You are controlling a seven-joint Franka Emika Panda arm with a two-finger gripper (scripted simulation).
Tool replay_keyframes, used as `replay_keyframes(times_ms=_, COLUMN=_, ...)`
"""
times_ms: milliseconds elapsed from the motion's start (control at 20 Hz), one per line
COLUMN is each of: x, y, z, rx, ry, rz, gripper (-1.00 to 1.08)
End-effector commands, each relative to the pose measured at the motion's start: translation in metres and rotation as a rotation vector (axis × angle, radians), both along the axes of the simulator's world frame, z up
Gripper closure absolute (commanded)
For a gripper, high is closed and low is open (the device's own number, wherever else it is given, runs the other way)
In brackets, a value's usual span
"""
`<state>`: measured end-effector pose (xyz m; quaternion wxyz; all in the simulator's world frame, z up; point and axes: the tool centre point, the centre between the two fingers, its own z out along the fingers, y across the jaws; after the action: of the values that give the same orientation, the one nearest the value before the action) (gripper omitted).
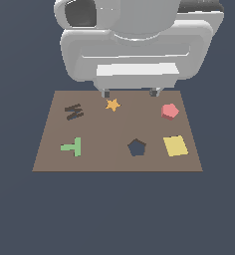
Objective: Insert a designated object into the corresponding slot on a board.
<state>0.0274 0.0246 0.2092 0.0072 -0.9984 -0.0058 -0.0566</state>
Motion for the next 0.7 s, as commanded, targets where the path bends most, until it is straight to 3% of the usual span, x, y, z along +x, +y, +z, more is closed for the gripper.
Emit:
replay_keyframes(times_ms=0, x=0.000, y=0.000, z=0.000, rx=0.000, ry=0.000, rz=0.000, gripper=-0.92)
replay_keyframes(times_ms=350, x=-0.006, y=0.011, z=-0.012, rx=-0.001, ry=0.008, rz=-0.010, gripper=-0.92)
replay_keyframes(times_ms=650, x=-0.020, y=0.038, z=-0.040, rx=-0.002, ry=0.028, rz=-0.034, gripper=-0.92)
